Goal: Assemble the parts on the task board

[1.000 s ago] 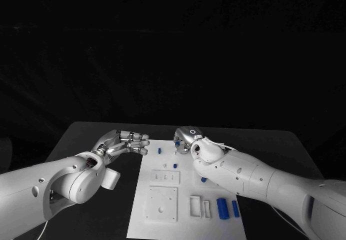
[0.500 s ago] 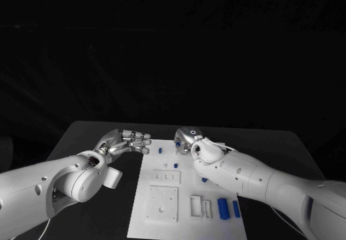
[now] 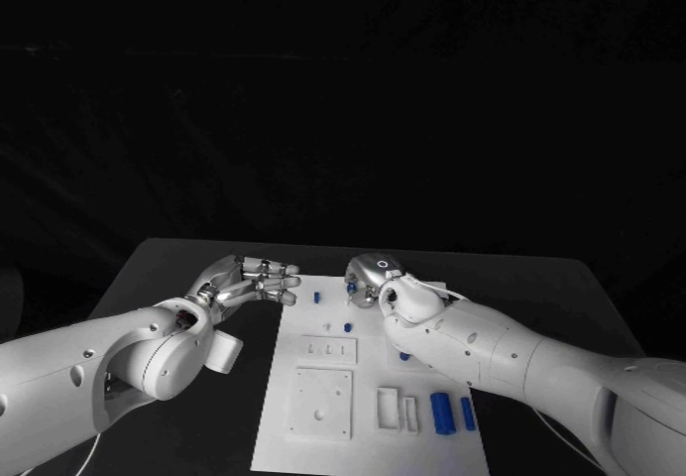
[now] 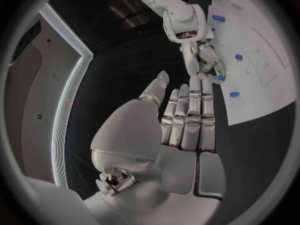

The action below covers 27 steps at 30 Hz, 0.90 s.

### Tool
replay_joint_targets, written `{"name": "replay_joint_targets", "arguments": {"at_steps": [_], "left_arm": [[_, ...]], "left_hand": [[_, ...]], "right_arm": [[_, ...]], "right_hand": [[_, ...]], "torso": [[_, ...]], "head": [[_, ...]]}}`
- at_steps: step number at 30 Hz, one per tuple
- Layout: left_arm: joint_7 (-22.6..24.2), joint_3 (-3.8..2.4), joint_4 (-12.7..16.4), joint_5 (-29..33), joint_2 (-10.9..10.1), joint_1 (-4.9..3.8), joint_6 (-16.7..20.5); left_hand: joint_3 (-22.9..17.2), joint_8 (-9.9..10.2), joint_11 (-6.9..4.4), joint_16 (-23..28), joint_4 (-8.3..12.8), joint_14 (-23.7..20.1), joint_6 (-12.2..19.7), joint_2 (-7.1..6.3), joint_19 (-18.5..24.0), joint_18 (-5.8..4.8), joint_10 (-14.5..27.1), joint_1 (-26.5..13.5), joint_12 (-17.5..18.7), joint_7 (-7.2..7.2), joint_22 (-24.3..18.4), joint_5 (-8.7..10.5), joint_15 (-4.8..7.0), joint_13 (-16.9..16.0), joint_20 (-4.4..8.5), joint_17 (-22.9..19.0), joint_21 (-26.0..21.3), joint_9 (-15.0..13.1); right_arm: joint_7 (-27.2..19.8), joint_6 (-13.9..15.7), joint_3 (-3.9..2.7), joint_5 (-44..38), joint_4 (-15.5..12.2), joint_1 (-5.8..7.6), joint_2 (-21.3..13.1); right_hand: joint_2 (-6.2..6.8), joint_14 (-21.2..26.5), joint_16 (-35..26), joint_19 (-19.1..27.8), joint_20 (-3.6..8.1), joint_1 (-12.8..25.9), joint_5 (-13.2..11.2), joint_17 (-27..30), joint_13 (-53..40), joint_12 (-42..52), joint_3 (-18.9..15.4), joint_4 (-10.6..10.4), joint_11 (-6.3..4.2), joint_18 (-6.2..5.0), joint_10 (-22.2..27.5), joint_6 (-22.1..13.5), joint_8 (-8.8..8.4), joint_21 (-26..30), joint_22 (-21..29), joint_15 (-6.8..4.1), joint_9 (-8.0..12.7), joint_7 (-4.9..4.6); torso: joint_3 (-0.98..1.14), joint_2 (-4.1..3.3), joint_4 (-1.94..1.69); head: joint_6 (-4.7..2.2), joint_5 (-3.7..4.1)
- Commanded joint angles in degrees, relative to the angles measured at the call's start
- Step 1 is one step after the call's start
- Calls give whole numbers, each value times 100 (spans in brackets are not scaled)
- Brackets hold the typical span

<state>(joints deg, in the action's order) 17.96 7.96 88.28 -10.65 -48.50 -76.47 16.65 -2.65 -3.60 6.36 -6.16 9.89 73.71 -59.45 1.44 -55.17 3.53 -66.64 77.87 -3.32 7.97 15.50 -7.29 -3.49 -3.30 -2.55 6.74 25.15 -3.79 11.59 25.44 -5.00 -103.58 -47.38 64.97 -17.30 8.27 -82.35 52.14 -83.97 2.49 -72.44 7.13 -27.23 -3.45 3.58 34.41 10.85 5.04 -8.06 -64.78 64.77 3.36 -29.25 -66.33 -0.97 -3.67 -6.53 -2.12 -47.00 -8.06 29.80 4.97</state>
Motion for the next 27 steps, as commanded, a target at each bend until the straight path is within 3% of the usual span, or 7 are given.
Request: {"name": "replay_joint_targets", "arguments": {"at_steps": [1,8,16,19,24,25,27], "left_arm": [[31,-6,16,-14,4,-8,-69],[28,-6,24,-14,-12,-8,-62],[26,-6,52,-14,-86,-10,-36],[24,-6,68,-14,-115,-12,-29],[24,-6,80,-12,-157,-15,-24],[23,-6,78,-11,-161,-15,-24],[23,-6,72,-9,-171,-15,-25]], "left_hand": [[36,1,0,-24,6,21,34,47,35,-28,36,-14,-4,12,-8,-15,-26,-8,-13,7,39,-6],[54,1,3,-24,10,18,40,55,39,-26,46,-11,-5,14,-15,-15,-29,-8,-16,5,44,-6],[58,0,7,-23,13,17,42,52,41,-26,60,-8,-4,15,-17,-15,-30,-8,-17,4,44,-7],[58,0,7,-23,13,17,42,52,41,-26,60,-8,-4,15,-17,-15,-30,-8,-17,4,44,-7],[58,0,7,-23,13,17,42,52,41,-26,60,-8,-4,15,-17,-15,-30,-8,-17,4,44,-7],[61,0,8,-22,19,15,41,50,43,-25,62,-2,-4,15,-19,-16,-31,-8,-18,3,45,-7],[63,0,9,-21,24,13,40,48,45,-25,63,3,-5,15,-20,-17,-32,-8,-18,2,46,-7]], "right_arm": [[-123,-71,6,154,9,-4,3],[-121,82,9,202,-131,-3,-94],[-4,170,-31,230,-790,32,-644],[44,147,-121,259,-1065,50,-910],[94,-64,-387,412,-1547,68,-1452],[99,-135,-425,435,-1607,69,-1532],[105,-308,-498,482,-1705,71,-1691]], "right_hand": [[84,-15,-33,-97,-80,-45,14,26,17,-21,-156,-11,62,-134,281,-143,23,91,50,65,1,22],[140,-1,-33,-171,-120,-197,30,91,17,-24,-472,-76,106,-229,432,-309,18,342,150,78,7,70],[223,2,-49,-204,-115,-249,-8,137,17,-25,-647,-187,108,-249,441,-328,18,508,203,68,8,95],[240,0,-48,-212,-102,-229,-15,140,18,-28,-626,-236,73,-232,286,-315,18,507,195,48,8,75],[339,-16,-51,-216,-6,-83,59,136,6,-28,-345,-302,-101,-132,-376,-331,23,455,146,-62,5,32],[351,-21,-46,-223,27,-72,110,127,-6,-13,-342,-317,-162,-105,-604,-342,22,399,115,-96,4,28],[345,-33,-14,-254,161,-114,290,90,-167,269,-566,-313,-493,-14,-1490,-318,30,69,-39,-303,0,117]], "torso": [[-4,2,5],[5,-5,14],[25,-10,64],[45,-7,100],[66,0,151],[76,2,168],[85,5,189]], "head": [[-5,-8],[-12,-20],[-62,-40],[-92,-56],[-123,-70],[-127,-77],[-139,-81]]}}
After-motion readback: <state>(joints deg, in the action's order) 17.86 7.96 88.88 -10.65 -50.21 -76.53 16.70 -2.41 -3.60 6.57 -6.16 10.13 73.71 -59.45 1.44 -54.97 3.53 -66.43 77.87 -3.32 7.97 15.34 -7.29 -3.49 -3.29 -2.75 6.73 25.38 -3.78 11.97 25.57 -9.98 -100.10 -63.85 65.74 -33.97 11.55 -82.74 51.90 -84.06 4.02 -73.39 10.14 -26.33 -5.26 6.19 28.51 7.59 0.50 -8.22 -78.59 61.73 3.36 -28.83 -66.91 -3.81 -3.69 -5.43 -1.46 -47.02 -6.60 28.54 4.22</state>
